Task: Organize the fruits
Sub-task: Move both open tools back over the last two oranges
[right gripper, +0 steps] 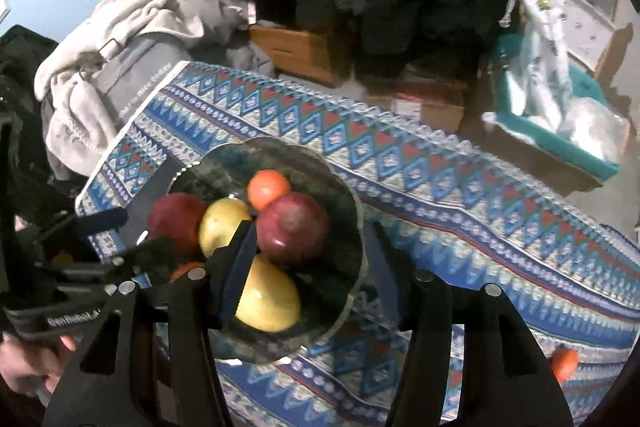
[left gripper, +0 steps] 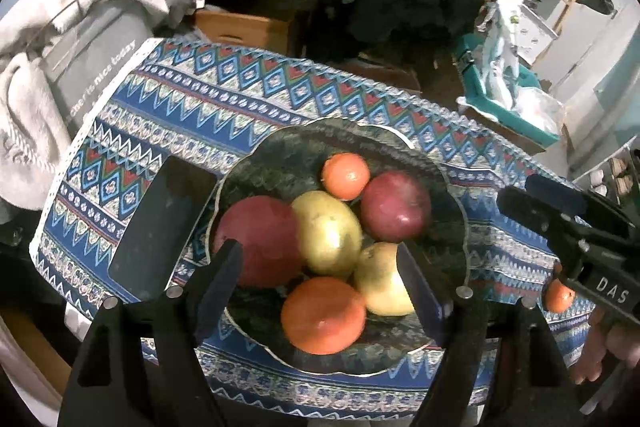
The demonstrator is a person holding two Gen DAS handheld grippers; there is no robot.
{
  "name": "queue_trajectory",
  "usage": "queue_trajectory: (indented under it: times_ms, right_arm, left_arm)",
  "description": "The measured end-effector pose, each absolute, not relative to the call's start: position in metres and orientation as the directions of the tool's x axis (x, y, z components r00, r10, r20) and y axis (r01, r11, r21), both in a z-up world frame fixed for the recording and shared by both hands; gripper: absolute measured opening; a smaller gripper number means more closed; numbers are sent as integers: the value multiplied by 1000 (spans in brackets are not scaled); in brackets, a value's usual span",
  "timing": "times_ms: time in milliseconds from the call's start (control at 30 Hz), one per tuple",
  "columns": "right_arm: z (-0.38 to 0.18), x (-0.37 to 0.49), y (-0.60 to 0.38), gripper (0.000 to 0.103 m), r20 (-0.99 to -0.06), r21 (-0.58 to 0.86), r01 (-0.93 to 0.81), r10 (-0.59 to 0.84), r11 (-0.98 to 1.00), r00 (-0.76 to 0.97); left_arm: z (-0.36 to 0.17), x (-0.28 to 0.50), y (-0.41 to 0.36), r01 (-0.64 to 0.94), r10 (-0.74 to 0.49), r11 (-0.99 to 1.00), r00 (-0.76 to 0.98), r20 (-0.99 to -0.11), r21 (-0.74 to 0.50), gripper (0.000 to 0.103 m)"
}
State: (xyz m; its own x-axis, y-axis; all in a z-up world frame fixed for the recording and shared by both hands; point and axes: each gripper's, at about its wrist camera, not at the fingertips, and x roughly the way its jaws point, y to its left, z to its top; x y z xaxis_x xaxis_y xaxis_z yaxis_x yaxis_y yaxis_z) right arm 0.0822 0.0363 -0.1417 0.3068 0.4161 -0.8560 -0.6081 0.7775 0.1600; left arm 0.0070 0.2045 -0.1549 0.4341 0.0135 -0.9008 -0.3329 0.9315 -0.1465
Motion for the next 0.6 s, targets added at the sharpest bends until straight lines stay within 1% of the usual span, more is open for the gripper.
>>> queue_trajectory:
  times_ms: [33,167,233,400,600]
  right_arm:
    - [-140,81,31,62,-856,153,-605,411,782,314]
    - [-133,76,5,64,-857,133,-583,389,801,339]
    - [-130,75,-9,66,-858,126,-568,376,814,349]
    - [-125,72,-46,67,-863,96,-525,334,846,380]
    - [-123,68,-91,68,-870,81,-478,296,875,395]
  left_arm:
    - [-153,8,201,-325,8,934,436,-900,-149,81]
    - [-145,11,175,-268,-16,952,446,-895,-150,82]
    - [-140,13,160,-235,-32,960,451,-892,-153,87]
    - [-129,16,122,-147,-59,979,461,-885,-142,87]
    - [-124,19,89,-84,-87,987,459,-884,-141,87]
